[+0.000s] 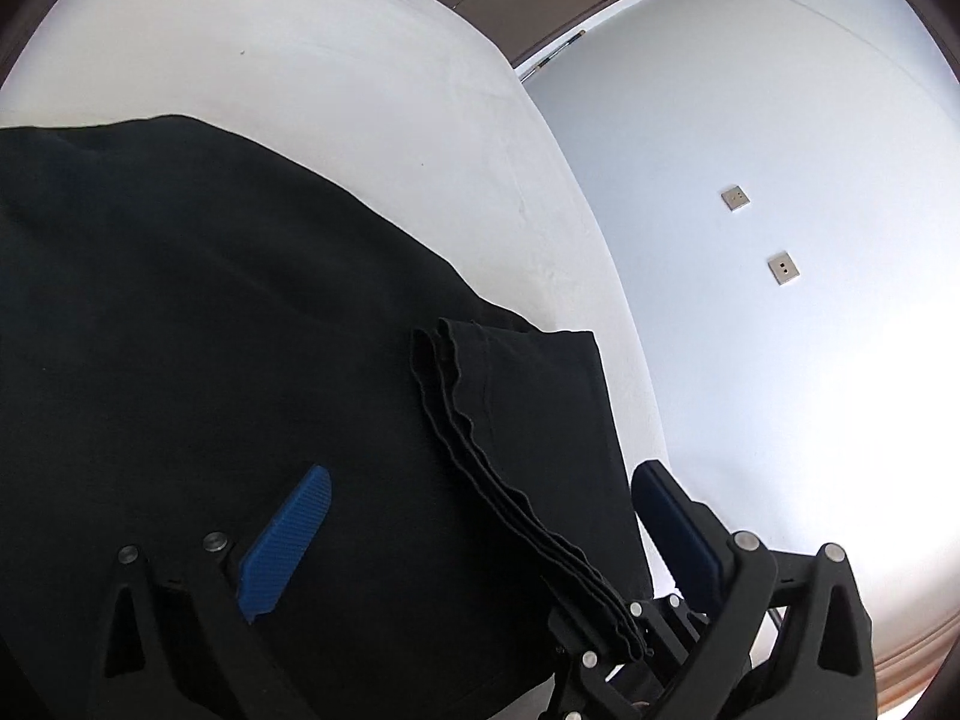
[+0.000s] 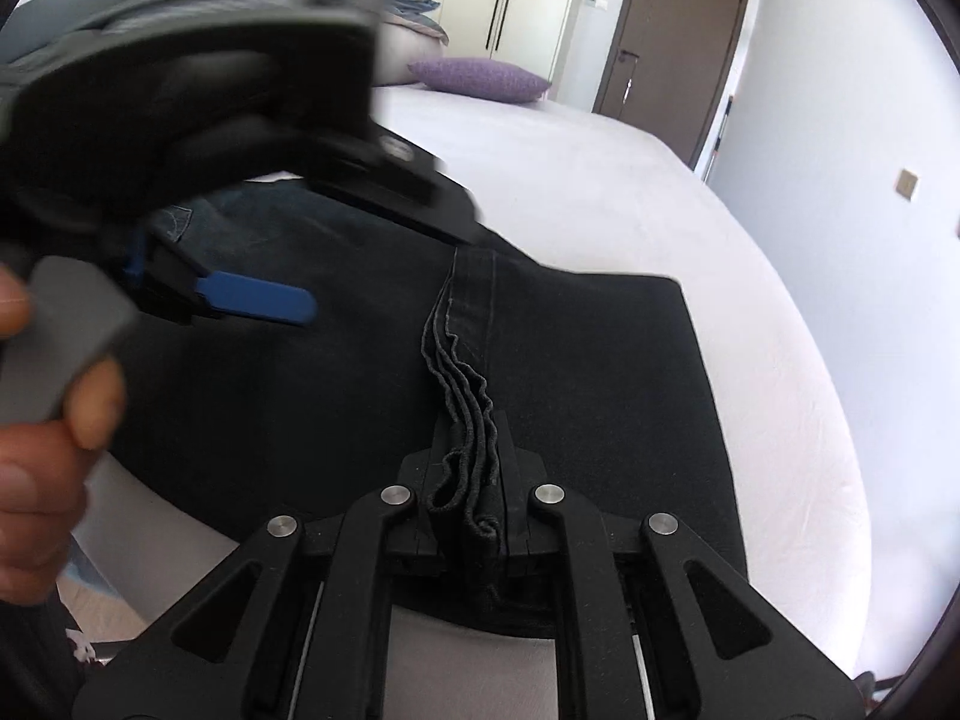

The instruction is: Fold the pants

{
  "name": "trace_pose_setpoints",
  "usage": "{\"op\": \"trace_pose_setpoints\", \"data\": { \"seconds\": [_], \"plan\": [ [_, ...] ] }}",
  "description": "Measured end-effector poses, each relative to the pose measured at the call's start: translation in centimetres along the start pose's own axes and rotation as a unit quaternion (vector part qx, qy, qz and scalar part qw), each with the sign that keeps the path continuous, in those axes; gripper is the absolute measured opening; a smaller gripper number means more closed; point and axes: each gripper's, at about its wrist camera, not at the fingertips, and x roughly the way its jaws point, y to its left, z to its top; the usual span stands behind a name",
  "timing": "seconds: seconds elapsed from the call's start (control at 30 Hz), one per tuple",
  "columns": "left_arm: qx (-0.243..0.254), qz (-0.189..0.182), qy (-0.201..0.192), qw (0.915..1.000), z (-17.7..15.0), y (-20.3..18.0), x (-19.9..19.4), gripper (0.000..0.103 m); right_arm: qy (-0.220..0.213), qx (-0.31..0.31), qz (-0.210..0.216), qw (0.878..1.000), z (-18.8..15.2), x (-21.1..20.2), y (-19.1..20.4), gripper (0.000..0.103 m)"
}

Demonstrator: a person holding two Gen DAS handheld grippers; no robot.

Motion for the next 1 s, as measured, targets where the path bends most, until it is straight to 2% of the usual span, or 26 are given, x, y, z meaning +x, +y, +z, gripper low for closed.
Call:
{"op": "trace_pose_setpoints", "data": {
  "seconds": [0.17,0.27,0.33,0.37,0.4,0.43,0.5,0.6,0.73,1.0],
  "plan": [
    [-0.037,-0.012,0.018,0.9991,0.5,1.0,0.5,0.097,-0.019,-0.019,-0.002,1.0,0.7,-1.6,1.1,0.009],
    [-0.048,-0.015,0.029,0.9983,0.8,1.5,0.6,0.071,-0.023,-0.034,0.005,0.999,0.9,-2.2,2.2,0.009],
    [-0.051,-0.016,0.037,0.9979,1.1,1.9,0.6,0.042,-0.024,-0.045,0.011,0.999,0.9,-2.6,3.1,0.009],
    [-0.052,-0.016,0.038,0.9978,1.2,2.0,0.5,0.037,-0.025,-0.052,0.015,0.998,1.0,-2.7,3.6,0.009],
    [-0.051,-0.017,0.037,0.9978,1.4,2.2,0.3,0.026,-0.027,-0.06,0.019,0.998,1.1,-2.8,4.1,0.009],
    [-0.048,-0.015,0.037,0.998,1.6,2.3,0.0,0.02,-0.028,-0.067,0.021,0.997,0.9,-3.4,4.6,0.009],
    [-0.041,-0.01,0.036,0.9985,1.8,2.2,-0.7,0.013,-0.028,-0.081,0.026,0.996,1.0,-3.6,5.5,0.009],
    [-0.02,0.0,0.037,0.9991,2.9,2.9,-2.1,0.012,-0.028,-0.101,0.038,0.994,1.3,-3.5,6.6,0.009],
    [0.014,0.034,0.039,0.9986,4.5,3.7,-3.9,0.012,-0.03,-0.135,0.061,0.989,2.2,-3.0,8.8,0.009],
    [0.021,0.086,0.04,0.9952,6.2,7.9,-6.4,0.012,-0.016,-0.156,0.112,0.981,3.7,-0.3,12.9,0.009]
  ]
}}
